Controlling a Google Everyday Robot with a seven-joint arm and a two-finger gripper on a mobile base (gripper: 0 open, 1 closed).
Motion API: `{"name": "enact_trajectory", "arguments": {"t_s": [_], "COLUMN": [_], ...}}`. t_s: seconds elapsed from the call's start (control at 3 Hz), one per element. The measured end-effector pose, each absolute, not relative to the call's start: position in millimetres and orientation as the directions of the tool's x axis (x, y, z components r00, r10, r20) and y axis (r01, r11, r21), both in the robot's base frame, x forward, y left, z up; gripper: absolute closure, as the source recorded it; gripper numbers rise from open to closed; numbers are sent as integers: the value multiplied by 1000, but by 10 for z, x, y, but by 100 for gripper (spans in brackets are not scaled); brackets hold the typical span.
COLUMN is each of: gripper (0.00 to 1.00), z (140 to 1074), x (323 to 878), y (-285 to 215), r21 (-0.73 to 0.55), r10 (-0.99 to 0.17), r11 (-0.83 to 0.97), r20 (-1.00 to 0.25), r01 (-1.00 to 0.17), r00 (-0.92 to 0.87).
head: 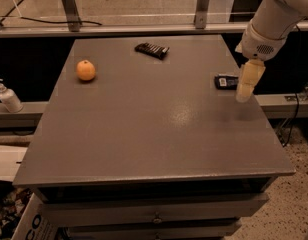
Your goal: Move rxbar blueberry near orange
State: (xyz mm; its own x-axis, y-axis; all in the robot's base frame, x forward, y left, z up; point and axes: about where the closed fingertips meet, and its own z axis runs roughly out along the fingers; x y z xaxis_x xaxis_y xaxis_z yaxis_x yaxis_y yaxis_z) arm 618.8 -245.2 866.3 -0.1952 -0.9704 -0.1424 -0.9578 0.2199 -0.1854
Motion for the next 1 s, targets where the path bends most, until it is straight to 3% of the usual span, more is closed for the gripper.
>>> {"name": "enact_trajectory", "arguments": {"t_s": [1.0], "gripper": [0], "z": [8323], "x": [6577], "y": [-2697], "r21": [-138], "r10": [-957], "r11": [268], "r20": [-153], "r01": [-953], "r00": [-247]}}
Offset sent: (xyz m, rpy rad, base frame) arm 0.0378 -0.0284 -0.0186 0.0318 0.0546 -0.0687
